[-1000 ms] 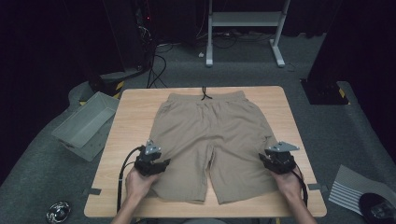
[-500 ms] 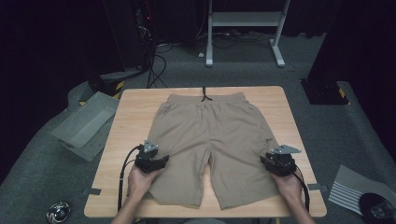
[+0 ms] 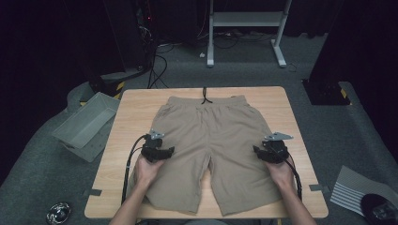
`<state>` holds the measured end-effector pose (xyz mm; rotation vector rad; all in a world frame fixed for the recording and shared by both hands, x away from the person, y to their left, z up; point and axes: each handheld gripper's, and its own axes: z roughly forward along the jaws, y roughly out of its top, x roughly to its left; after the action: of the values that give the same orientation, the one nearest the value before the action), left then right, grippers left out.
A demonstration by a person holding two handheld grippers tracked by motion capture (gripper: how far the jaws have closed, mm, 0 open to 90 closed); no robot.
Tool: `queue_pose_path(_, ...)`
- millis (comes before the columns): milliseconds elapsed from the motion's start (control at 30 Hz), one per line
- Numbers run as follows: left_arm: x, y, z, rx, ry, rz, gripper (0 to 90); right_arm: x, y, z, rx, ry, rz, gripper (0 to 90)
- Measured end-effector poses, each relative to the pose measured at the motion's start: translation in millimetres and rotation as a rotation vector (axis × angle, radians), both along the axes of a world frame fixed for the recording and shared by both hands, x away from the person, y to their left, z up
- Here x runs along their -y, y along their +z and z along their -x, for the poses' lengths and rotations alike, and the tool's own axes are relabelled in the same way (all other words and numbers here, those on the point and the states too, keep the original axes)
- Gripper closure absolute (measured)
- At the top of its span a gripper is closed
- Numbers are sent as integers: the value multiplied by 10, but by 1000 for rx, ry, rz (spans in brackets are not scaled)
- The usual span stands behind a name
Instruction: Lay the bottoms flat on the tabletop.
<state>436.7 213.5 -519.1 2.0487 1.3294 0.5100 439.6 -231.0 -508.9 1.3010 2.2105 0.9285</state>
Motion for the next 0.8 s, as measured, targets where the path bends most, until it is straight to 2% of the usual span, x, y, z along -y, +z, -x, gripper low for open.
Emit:
queue_pose_path(100, -23, 2, -24, 11, 3, -16, 430, -23, -70, -97, -31, -6, 33, 568)
queue_pose_path(133, -47, 1, -1, 18, -9, -15, 458, -8, -79, -93, -24, -3, 21, 607)
queue_pose_path(233, -135, -4, 87, 34, -15, -11, 611, 71, -77, -38, -8, 18, 36, 798)
queue_pose_path(300, -209, -1, 148, 34, -8, -15, 691, 136, -79, 34, 4, 31, 56, 869)
queue_pose_path(333, -242, 6, 178, 26, 4, -16, 703, 168, -78, 68, 6, 35, 63, 881)
queue_pose_path(400, -258, 25, 213, 10, 8, -26, 693, 218, -65, 131, -8, 33, 63, 856)
queue_pose_path(433, -251, 39, 241, 9, 1, -29, 646, 223, -58, 150, -12, 31, 65, 796)
queue_pose_path(500, -199, 94, 338, 22, -26, 5, 507, 220, -38, 222, -9, 31, 50, 684)
queue_pose_path(567, -98, 152, 492, 46, -75, 44, 418, 178, -9, 339, 7, 48, 23, 611)
queue_pose_path(600, -52, 162, 541, 45, -93, 47, 385, 132, 5, 430, 15, 65, 9, 588)
queue_pose_path(633, 20, 168, 624, 44, -125, 39, 362, 98, 9, 490, 13, 77, -2, 570)
queue_pose_path(700, 111, 137, 735, 48, -156, 35, 354, -8, -8, 650, 16, 118, -1, 539)
queue_pose_path(800, 175, 37, 782, 26, -165, 23, 348, -89, -75, 770, 7, 131, -9, 510)
